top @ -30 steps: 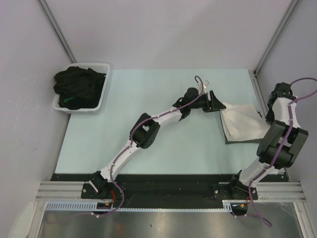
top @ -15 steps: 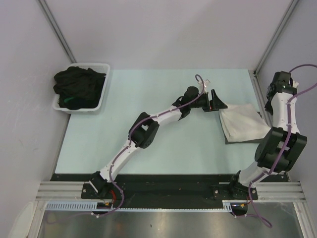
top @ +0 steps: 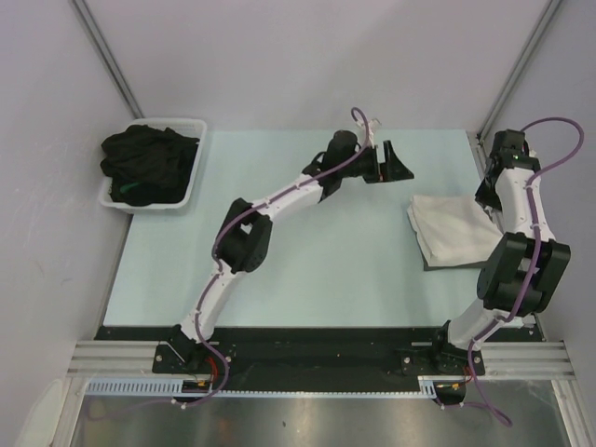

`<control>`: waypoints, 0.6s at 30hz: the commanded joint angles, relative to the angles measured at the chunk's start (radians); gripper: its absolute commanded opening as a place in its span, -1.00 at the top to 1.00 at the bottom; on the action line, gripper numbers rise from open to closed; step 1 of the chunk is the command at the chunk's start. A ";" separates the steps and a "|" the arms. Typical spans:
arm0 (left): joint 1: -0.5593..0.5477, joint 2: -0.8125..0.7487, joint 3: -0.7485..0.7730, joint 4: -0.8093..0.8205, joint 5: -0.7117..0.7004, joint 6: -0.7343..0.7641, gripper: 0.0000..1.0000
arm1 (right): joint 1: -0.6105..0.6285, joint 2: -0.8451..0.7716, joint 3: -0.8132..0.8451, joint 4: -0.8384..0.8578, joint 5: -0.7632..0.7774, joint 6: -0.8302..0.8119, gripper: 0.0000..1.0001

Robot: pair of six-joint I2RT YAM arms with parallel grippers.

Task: Fold and stack the t-shirts
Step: Put the neatly folded tshirt into the corner of the board with both arms

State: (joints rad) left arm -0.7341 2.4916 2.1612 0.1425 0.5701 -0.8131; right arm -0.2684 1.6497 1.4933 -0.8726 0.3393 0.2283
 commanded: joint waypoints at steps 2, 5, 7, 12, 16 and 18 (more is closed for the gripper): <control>0.061 -0.206 -0.052 -0.113 -0.027 0.156 -0.99 | 0.011 0.035 -0.041 0.055 -0.040 0.019 0.42; 0.085 -0.267 -0.069 -0.178 -0.023 0.198 -0.99 | 0.012 0.059 -0.070 0.066 -0.062 0.040 0.43; 0.099 -0.302 -0.070 -0.214 -0.024 0.221 -0.99 | 0.023 0.076 -0.088 0.075 -0.060 0.048 0.44; 0.127 -0.344 -0.067 -0.267 -0.019 0.256 -0.99 | 0.035 0.104 -0.163 0.116 -0.039 0.062 0.44; 0.142 -0.370 -0.069 -0.306 -0.021 0.282 -0.99 | 0.041 0.130 -0.222 0.142 -0.031 0.069 0.44; 0.148 -0.379 -0.069 -0.311 -0.021 0.285 -0.99 | 0.046 0.134 -0.248 0.158 -0.023 0.068 0.44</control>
State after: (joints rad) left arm -0.5991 2.1891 2.1017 -0.1242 0.5514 -0.5789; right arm -0.2310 1.7683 1.2881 -0.7528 0.2958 0.2729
